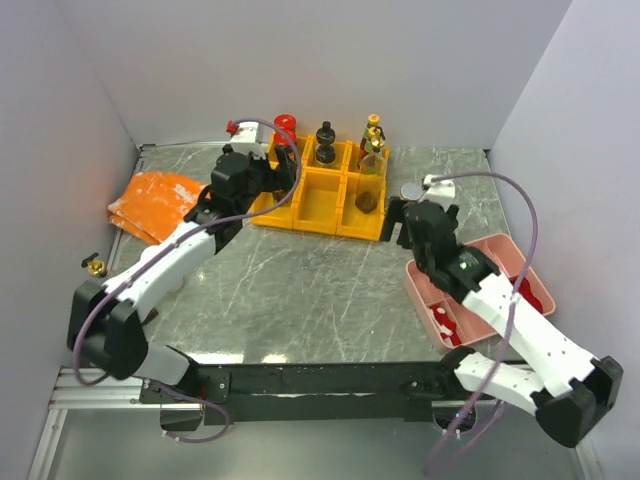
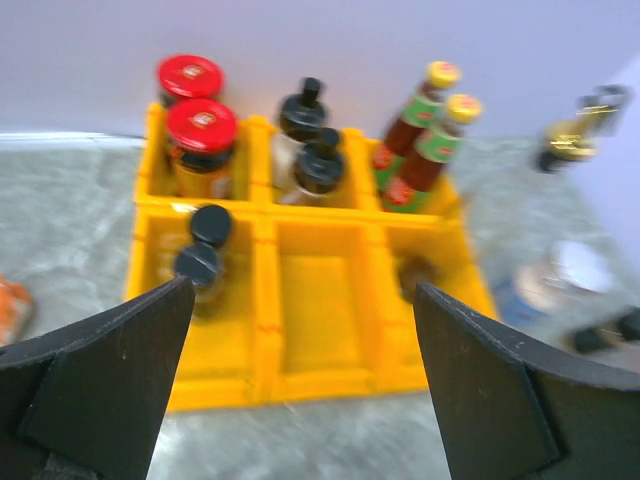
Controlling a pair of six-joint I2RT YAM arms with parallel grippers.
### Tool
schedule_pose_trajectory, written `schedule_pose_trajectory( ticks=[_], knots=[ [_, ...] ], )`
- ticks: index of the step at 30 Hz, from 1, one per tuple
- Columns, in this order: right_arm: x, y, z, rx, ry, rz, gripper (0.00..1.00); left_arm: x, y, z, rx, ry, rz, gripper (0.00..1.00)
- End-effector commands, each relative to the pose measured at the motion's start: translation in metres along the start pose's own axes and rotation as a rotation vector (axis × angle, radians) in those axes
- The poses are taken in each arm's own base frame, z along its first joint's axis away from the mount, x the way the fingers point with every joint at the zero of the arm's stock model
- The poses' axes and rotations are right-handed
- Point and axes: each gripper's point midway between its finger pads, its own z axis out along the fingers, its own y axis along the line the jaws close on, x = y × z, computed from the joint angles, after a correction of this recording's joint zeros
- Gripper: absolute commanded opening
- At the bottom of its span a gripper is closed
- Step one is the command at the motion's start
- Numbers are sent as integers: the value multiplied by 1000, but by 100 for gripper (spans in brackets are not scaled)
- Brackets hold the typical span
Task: Organize the condiment bottles
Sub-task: Pick up the bottle from the center of the board.
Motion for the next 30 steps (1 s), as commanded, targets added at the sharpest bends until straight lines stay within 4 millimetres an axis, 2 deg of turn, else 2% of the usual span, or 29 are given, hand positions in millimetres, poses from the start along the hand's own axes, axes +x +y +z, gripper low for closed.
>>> schedule_pose_trajectory(
  ticks=[1,2,5,7,8,10,13,16,17,19,20,21,23,27,30],
  knots=[
    [-27,-44,19,193,-18,54,99,-7,-23,-48,99,61,-163,96],
    [-30,-63,25,249,-18,74,98,0,-21,-54,99,79,-171,96],
    [-29,-88,41,296,1,104,89,-11,-20,-80,100,81,-184,96],
    [-23,-96,54,297,12,127,84,-20,-22,-99,118,89,-173,96],
    [-20,-100,58,301,25,137,82,-33,-27,-105,137,73,-168,96],
    [-9,-117,71,344,48,151,80,-47,-30,-120,164,67,-131,97],
    [5,-132,90,370,96,160,80,-69,-27,-137,152,57,-64,96],
    [15,-147,104,414,135,165,80,-66,-19,-146,133,47,-11,96],
    [15,-151,108,418,137,170,80,-50,-10,-143,105,68,5,96],
    [20,-157,119,406,141,178,77,-46,-1,-147,75,37,18,96],
    [22,-158,123,405,141,178,76,-29,8,-146,44,58,26,96],
    [26,-158,129,401,153,179,75,-33,9,-148,47,24,26,96],
    [37,-159,139,397,190,173,75,-27,13,-149,38,28,41,96],
    [45,-161,153,399,217,161,73,-33,14,-154,31,13,37,96],
    [50,-165,157,417,224,148,69,-36,18,-158,19,-8,38,96]
  ],
)
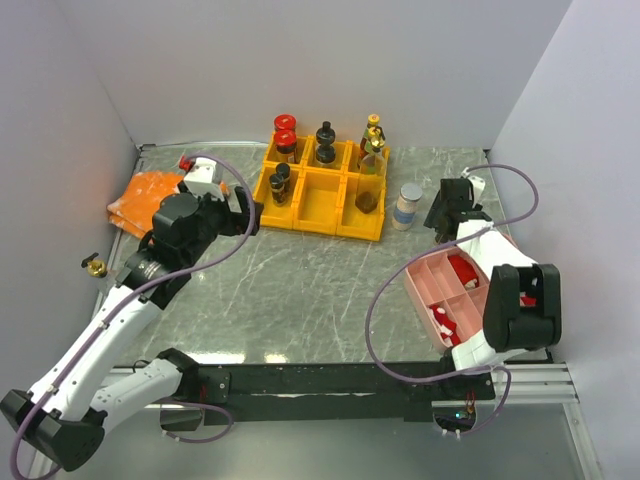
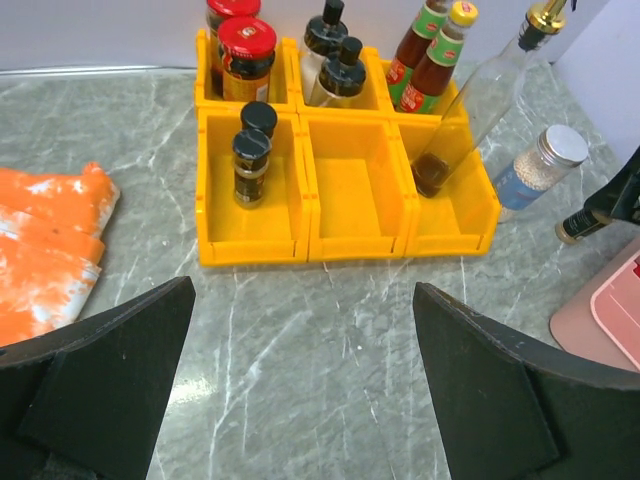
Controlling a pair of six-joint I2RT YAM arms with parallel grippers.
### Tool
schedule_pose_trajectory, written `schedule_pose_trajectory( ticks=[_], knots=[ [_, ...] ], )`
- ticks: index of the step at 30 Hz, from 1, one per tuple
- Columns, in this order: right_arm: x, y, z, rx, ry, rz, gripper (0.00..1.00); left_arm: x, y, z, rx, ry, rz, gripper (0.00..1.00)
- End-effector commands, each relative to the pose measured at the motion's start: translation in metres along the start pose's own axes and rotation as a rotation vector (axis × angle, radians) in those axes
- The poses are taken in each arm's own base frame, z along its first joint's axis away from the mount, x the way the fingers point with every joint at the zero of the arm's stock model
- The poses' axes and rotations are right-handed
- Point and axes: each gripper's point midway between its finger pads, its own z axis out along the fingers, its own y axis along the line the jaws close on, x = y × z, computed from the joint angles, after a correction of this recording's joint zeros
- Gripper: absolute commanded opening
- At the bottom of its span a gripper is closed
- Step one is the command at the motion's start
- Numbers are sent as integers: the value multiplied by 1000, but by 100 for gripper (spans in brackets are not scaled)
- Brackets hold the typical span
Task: Organize the condiment bottles
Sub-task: Pick up the bottle from the center of the board.
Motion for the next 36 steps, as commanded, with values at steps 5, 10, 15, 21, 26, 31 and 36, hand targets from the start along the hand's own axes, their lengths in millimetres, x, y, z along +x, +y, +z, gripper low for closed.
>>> schedule_pose_trajectory(
  ticks=[5,10,15,21,26,31,36],
  knots=[
    [-23,-1,7,13,-86,-5,62,-29,5,-15,-21,-125,11,96],
    [-26,0,12,23,-84,-13,71,-34,6,-20,-22,-153,7,96],
    [-28,0,17,34,-80,-22,66,-31,5,-18,-17,-141,13,96],
    [-37,-7,12,58,-125,-38,45,-34,5,-22,-12,-157,16,96],
    [-47,6,-12,11,-175,-48,39,-34,8,-23,-28,-165,19,96],
    [-38,58,-62,-128,-202,-133,37,-39,16,-27,-72,-189,9,96],
    [-18,102,-126,-297,-212,-199,35,-50,26,-40,-116,-258,-12,96]
  ],
)
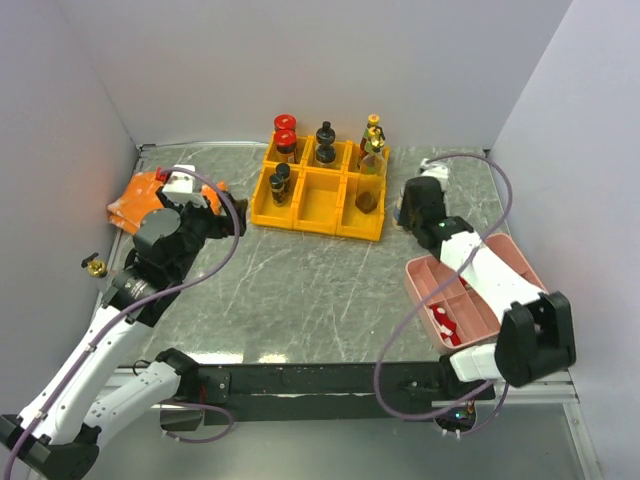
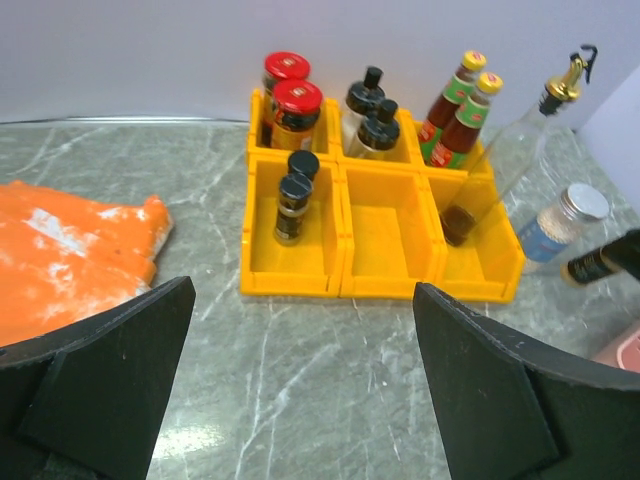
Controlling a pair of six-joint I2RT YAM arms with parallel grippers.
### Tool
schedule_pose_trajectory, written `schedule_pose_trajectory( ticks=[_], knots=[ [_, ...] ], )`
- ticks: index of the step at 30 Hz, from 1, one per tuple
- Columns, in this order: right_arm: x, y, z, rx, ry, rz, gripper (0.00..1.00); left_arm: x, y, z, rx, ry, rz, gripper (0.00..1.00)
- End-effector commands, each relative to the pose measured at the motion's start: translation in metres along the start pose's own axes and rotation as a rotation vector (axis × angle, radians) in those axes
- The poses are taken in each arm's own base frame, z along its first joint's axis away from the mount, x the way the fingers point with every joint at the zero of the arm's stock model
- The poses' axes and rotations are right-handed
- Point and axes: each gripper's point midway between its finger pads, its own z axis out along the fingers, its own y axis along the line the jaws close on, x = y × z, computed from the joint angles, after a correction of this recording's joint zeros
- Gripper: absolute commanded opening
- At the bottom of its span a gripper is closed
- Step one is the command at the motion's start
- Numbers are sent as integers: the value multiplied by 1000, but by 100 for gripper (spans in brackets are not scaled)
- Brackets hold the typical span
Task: Organize the condiment bottles
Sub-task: Pick up the bottle from the center of the board, then place the bottle at the center of the board.
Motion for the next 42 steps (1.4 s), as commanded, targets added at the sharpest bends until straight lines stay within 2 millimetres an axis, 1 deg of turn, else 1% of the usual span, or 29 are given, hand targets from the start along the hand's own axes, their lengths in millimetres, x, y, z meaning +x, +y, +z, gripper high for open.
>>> schedule_pose_trajectory(
  ticks=[1,3,4,5,7,8,9,10,11,12,13,14,15,16,18,19,21,22,23,24,27,30,31,34,37,38,40,41,42],
  knots=[
    [-18,54,-62,-166,-73,-30,34,-28,10,-12,-47,-123,-25,97],
    [-17,74,-77,-230,-69,-34,34,-33,14,-16,-63,-148,-36,96],
    [-16,88,-86,-275,-67,-44,34,-33,15,-17,-69,-152,-37,96],
    [-14,114,-99,-363,-71,-56,34,-36,17,-20,-77,-162,-39,97],
    [-8,142,-112,-448,-65,-59,34,-36,19,-21,-87,-170,-40,96],
    [-1,166,-122,-504,-54,-82,34,-37,21,-22,-93,-177,-43,97],
    [3,178,-126,-526,-46,-88,34,-37,23,-23,-103,-180,-42,96],
    [15,191,-121,-530,-20,-119,35,-38,24,-24,-108,-186,-43,96],
    [17,210,-133,-564,-27,-138,36,-39,25,-25,-110,-191,-45,96],
    [22,219,-133,-567,-19,-154,36,-39,26,-25,-118,-194,-44,96],
    [37,231,-125,-556,11,-191,37,-39,26,-26,-114,-196,-45,96],
    [36,241,-127,-563,10,-198,37,-39,27,-27,-119,-197,-45,96],
    [44,251,-129,-565,14,-221,37,-39,27,-27,-120,-196,-47,96],
    [54,260,-122,-554,31,-245,37,-40,28,-27,-124,-198,-47,96],
    [67,272,-123,-566,49,-274,38,-41,28,-28,-127,-202,-50,96],
    [76,278,-119,-566,66,-292,38,-42,28,-28,-123,-204,-51,96],
    [87,287,-121,-582,77,-307,39,-41,27,-28,-118,-200,-50,96],
    [95,289,-117,-581,90,-317,39,-41,27,-28,-119,-199,-51,96],
    [98,292,-117,-590,93,-311,39,-41,26,-28,-116,-200,-51,96],
    [106,295,-115,-594,104,-318,40,-41,26,-28,-115,-198,-50,96],
    [118,296,-114,-589,110,-330,45,-42,25,-28,-111,-202,-48,96],
    [127,297,-113,-576,102,-360,53,-42,25,-28,-109,-200,-45,96],
    [127,297,-113,-566,93,-363,58,-41,24,-28,-105,-196,-43,96],
    [132,296,-112,-560,96,-376,65,-43,23,-29,-97,-203,-46,96],
    [133,296,-113,-568,102,-384,70,-41,23,-28,-97,-197,-45,96],
    [132,297,-118,-576,101,-386,71,-43,22,-29,-93,-199,-52,97],
    [124,296,-124,-575,92,-383,72,-47,18,-30,-70,-205,-79,96],
    [114,294,-133,-587,77,-371,72,-48,14,-31,-52,-204,-89,97],
    [109,292,-138,-595,72,-364,72,-49,9,-32,-22,-200,-102,96]
  ],
)
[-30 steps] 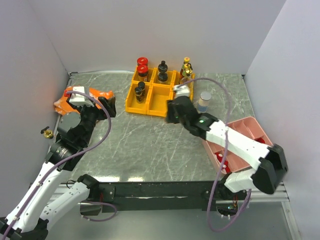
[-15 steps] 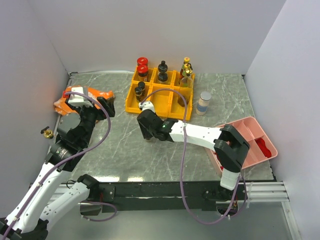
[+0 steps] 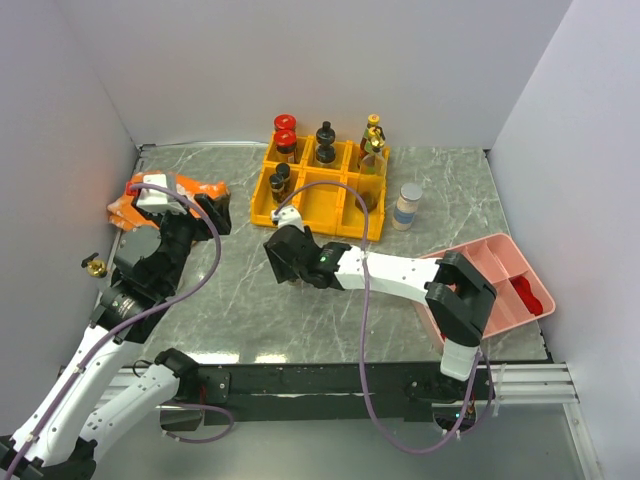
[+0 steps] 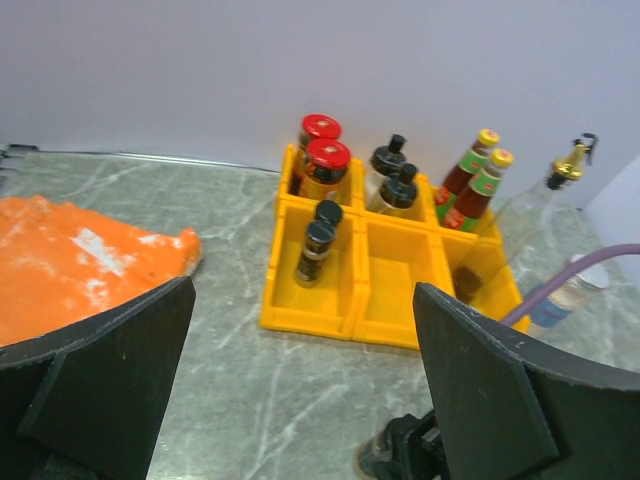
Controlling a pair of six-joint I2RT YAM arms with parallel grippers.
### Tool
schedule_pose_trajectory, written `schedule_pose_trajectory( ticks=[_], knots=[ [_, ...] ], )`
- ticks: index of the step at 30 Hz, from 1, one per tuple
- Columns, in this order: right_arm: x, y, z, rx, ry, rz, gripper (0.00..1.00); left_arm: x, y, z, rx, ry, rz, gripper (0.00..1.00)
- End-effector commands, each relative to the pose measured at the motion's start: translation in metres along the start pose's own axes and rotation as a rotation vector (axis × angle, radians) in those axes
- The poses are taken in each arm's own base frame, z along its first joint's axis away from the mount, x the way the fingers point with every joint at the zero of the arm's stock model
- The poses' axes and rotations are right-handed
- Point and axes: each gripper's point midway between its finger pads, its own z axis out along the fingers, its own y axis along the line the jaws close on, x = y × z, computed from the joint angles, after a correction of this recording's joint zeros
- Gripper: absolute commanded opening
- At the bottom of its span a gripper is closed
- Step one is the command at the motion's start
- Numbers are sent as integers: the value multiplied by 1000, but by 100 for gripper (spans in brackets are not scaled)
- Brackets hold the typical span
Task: Organize the condiment bottles
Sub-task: Place the bottle at the center of the board, then pick up the bottle from the center of the board.
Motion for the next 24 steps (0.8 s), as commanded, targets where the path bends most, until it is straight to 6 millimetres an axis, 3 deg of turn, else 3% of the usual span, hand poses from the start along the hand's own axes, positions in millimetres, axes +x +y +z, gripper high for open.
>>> schedule_pose_trajectory(
  ticks=[1,2,4,5,7,8,10,17,24],
  knots=[
    [-33,1,-32,-18,-82,25,72,-21,-18,-6,81,-32,-103,97],
    [-46,-1,-49,-40,-121,44,73,-21,-20,-7,86,-24,-124,96],
    [-48,-7,-64,-48,-138,45,75,-13,-25,-5,101,5,-168,96],
    [-59,-12,-83,-61,-181,66,76,-8,-27,-3,103,22,-177,97],
    [-52,-25,-94,-37,-189,71,82,8,-30,5,97,70,-199,96],
    [-59,-32,-111,-46,-227,91,86,16,-30,8,93,92,-202,96],
    [-48,-48,-119,-10,-235,101,100,41,-34,17,87,163,-216,97],
    [-41,-86,-173,-19,-362,182,100,111,-60,30,118,255,-201,99],
    [-40,-110,-196,-2,-479,222,100,172,-96,29,188,336,-58,95]
  ],
)
